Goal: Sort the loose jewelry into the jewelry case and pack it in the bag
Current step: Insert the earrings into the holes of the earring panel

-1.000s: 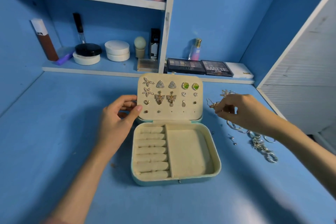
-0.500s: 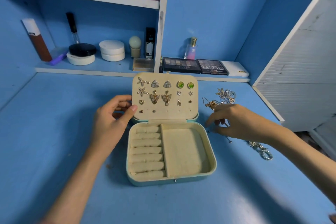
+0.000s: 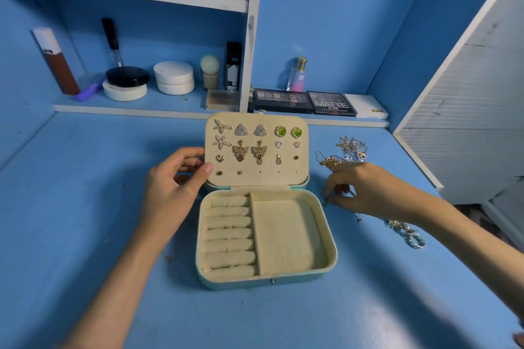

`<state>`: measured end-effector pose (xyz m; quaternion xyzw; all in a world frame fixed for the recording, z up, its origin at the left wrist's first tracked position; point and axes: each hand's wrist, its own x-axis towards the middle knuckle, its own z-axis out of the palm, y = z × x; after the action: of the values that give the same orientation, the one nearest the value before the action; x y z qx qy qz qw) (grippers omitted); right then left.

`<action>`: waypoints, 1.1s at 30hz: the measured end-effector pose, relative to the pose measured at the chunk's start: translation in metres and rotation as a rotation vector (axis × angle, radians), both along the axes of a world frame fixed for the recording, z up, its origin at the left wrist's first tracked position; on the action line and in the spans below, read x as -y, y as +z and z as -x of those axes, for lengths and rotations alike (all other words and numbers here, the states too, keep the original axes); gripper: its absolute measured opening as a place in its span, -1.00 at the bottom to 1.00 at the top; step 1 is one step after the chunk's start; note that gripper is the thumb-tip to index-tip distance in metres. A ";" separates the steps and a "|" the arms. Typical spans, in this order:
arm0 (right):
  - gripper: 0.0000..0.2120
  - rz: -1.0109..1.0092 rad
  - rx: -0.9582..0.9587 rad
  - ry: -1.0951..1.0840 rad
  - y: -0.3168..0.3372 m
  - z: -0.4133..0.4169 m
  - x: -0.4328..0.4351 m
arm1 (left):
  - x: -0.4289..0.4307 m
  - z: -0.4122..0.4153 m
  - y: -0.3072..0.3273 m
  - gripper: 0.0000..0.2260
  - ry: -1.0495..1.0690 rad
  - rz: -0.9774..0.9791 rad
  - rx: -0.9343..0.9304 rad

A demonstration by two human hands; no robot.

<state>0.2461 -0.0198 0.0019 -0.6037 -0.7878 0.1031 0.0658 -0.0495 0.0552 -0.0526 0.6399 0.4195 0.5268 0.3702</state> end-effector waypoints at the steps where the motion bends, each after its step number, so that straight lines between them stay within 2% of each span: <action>1: -0.93 -0.008 -0.006 -0.011 -0.001 0.000 -0.001 | 0.000 0.000 0.000 -0.73 0.000 -0.002 -0.002; 12: -0.90 -0.038 0.129 -0.073 -0.001 0.006 -0.009 | -0.001 0.001 -0.001 -0.80 -0.007 0.008 0.016; 15: -0.91 -0.027 0.140 -0.078 -0.001 0.007 -0.011 | -0.001 0.000 -0.001 -0.85 -0.005 0.029 0.039; 19: -0.92 -0.031 0.159 -0.106 -0.001 0.008 -0.013 | -0.002 0.002 -0.002 -0.77 -0.005 0.016 0.003; 25: -0.91 -0.032 0.179 -0.099 0.000 0.010 -0.010 | 0.002 0.000 0.002 -0.85 -0.007 0.045 0.013; 27: -0.91 -0.032 0.173 -0.099 0.000 0.010 -0.009 | 0.004 -0.002 0.005 -0.82 -0.008 0.064 0.006; 31: -0.92 -0.032 0.171 -0.109 -0.001 0.011 -0.009 | 0.007 -0.007 0.006 -0.57 -0.011 0.091 -0.064; 33: -0.92 -0.032 0.170 -0.109 -0.001 0.011 -0.009 | 0.007 -0.009 0.006 -0.52 -0.004 0.098 -0.112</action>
<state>0.2353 -0.0111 0.0005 -0.6513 -0.7579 0.0354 0.0138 -0.0406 0.0484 -0.0470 0.6504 0.4638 0.4682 0.3778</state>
